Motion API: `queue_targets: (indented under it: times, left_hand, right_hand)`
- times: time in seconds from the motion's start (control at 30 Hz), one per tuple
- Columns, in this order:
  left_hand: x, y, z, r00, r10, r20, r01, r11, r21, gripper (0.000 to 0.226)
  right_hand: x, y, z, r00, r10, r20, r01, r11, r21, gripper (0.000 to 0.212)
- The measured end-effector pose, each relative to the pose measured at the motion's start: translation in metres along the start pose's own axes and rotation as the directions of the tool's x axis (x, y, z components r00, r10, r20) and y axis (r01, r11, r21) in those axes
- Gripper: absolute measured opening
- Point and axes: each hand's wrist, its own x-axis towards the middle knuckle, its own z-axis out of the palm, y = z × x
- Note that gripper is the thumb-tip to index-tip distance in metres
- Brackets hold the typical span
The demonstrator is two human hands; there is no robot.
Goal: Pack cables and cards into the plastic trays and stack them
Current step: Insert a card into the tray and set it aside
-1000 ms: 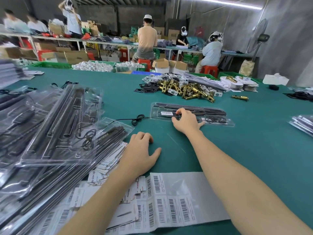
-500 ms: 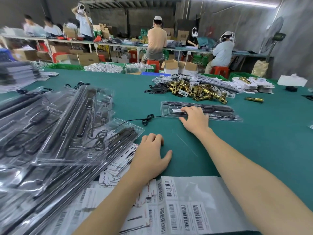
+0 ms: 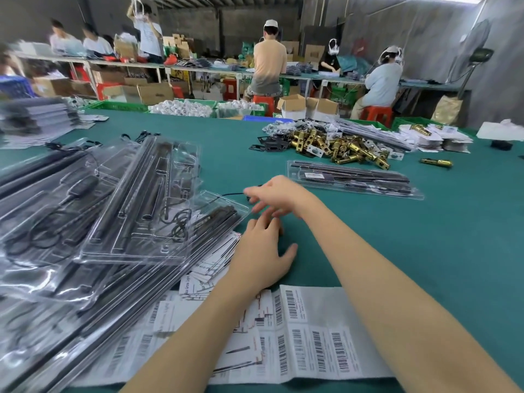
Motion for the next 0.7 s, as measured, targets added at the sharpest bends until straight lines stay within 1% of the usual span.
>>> queue_targets:
  times: [0.03,0.07,0.1,0.13,0.2,0.27,0.33,0.4,0.5,0.6,0.63,0.7]
  left_hand:
    - [0.000,0.000,-0.001,1.000,0.002,0.014,-0.002,1.000,-0.005,0.039]
    - [0.000,0.000,-0.003,1.000,-0.002,0.031,0.002,1.000,-0.012,0.044]
    - [0.000,0.001,-0.004,0.999,-0.008,0.045,0.009,1.000,-0.021,0.049]
    - [0.000,0.002,-0.005,0.999,-0.012,0.052,0.014,1.000,-0.028,0.053]
    - [0.000,0.003,-0.006,0.999,-0.013,0.049,0.014,1.000,-0.028,0.053]
    - [0.000,0.004,-0.006,0.998,-0.023,0.053,0.024,1.000,-0.007,0.048]
    - [0.000,0.004,-0.006,0.998,-0.024,0.061,0.021,0.999,0.043,0.044]
    - [0.000,0.004,-0.005,0.998,-0.027,0.061,0.022,0.997,0.067,0.041]
    - [0.000,0.003,-0.006,0.997,-0.029,0.077,0.027,0.999,0.026,0.039]
    - [0.000,0.007,-0.007,0.991,-0.017,0.134,0.015,1.000,0.012,0.039]
    - [-0.001,0.009,-0.007,0.989,-0.012,0.150,0.008,1.000,0.026,0.040]
    - [-0.002,0.011,-0.008,0.985,-0.020,0.170,0.012,0.999,0.049,0.041]
  right_hand:
    - [-0.004,-0.008,0.008,0.997,0.017,0.076,-0.013,0.999,-0.052,0.045]
    - [-0.007,-0.012,0.016,0.995,0.022,0.094,-0.012,0.995,-0.104,0.049]
    - [-0.010,-0.014,0.021,0.996,0.023,0.081,-0.013,0.992,-0.122,0.049]
    - [-0.013,-0.015,0.024,0.997,0.040,0.065,-0.034,0.995,-0.089,0.046]
    - [-0.015,-0.016,0.023,0.994,0.094,0.064,-0.096,0.995,0.034,0.038]
    - [-0.016,-0.017,0.015,0.989,0.098,0.114,-0.109,0.990,0.094,0.026]
    - [-0.016,-0.019,0.009,0.983,0.076,0.165,-0.112,0.969,0.219,0.018]
    - [-0.015,-0.017,0.004,0.979,0.105,0.173,-0.171,0.885,0.433,0.010]
    - [-0.011,-0.002,-0.006,0.978,0.171,0.117,-0.204,0.698,0.687,0.011]
    - [-0.006,0.014,-0.019,0.959,0.282,-0.028,-0.114,0.476,0.872,0.017]
    - [-0.006,0.018,-0.024,0.944,0.321,-0.077,-0.073,0.430,0.900,0.021]
    - [-0.006,0.026,-0.033,0.922,0.363,-0.135,-0.010,0.370,0.929,0.034]
